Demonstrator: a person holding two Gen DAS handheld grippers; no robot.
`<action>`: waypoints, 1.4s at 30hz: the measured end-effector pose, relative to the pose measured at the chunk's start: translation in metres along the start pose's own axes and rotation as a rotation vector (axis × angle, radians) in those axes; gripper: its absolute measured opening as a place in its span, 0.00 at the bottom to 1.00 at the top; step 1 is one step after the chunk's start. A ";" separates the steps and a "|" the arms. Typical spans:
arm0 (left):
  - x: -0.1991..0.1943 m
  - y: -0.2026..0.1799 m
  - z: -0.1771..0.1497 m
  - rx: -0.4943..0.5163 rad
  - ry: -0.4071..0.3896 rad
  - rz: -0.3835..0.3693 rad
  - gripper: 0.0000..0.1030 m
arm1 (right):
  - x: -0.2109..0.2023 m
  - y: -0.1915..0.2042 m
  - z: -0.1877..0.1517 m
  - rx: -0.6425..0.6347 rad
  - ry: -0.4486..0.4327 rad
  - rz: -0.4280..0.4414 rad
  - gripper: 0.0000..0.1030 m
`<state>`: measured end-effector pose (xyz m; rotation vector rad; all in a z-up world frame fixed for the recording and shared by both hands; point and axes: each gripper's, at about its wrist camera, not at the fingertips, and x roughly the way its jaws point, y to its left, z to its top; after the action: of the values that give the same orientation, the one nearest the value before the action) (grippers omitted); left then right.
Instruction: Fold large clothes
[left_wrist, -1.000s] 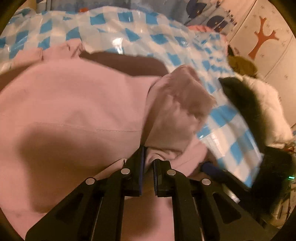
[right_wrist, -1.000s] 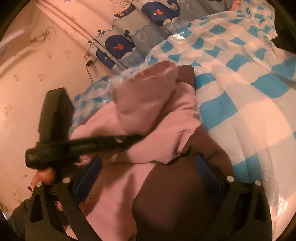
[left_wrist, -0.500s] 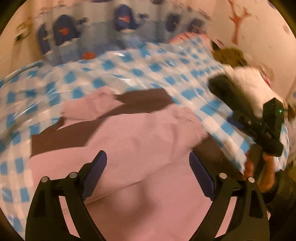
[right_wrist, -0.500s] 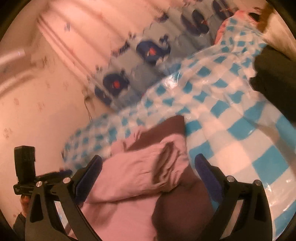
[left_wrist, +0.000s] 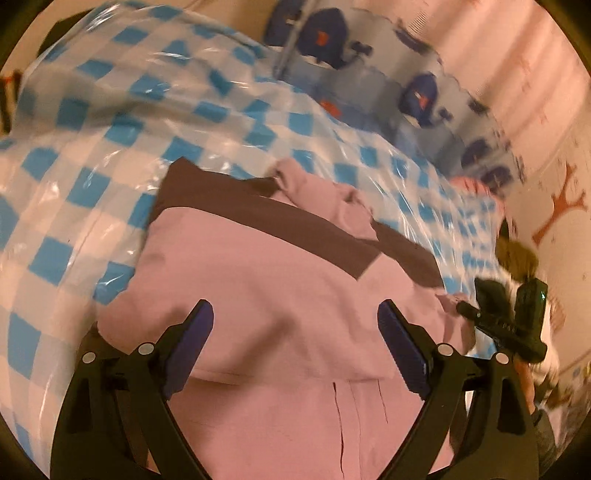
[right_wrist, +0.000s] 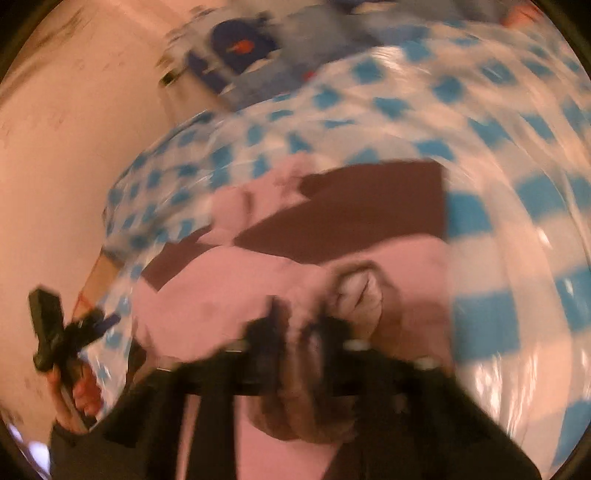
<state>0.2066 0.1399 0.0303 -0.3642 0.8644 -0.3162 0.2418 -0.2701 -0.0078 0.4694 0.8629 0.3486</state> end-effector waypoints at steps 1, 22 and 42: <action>-0.001 0.003 0.001 -0.014 -0.011 -0.002 0.84 | -0.006 0.009 0.005 -0.046 -0.032 0.005 0.11; 0.014 -0.031 0.027 0.129 -0.199 0.065 0.85 | -0.062 -0.002 0.001 -0.051 -0.376 -0.107 0.54; 0.071 -0.023 0.020 0.228 -0.075 0.243 0.87 | 0.024 0.029 -0.033 -0.289 -0.109 -0.393 0.72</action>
<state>0.2630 0.0942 0.0041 -0.0579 0.7800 -0.1717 0.2273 -0.2262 -0.0267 0.0450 0.7633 0.0816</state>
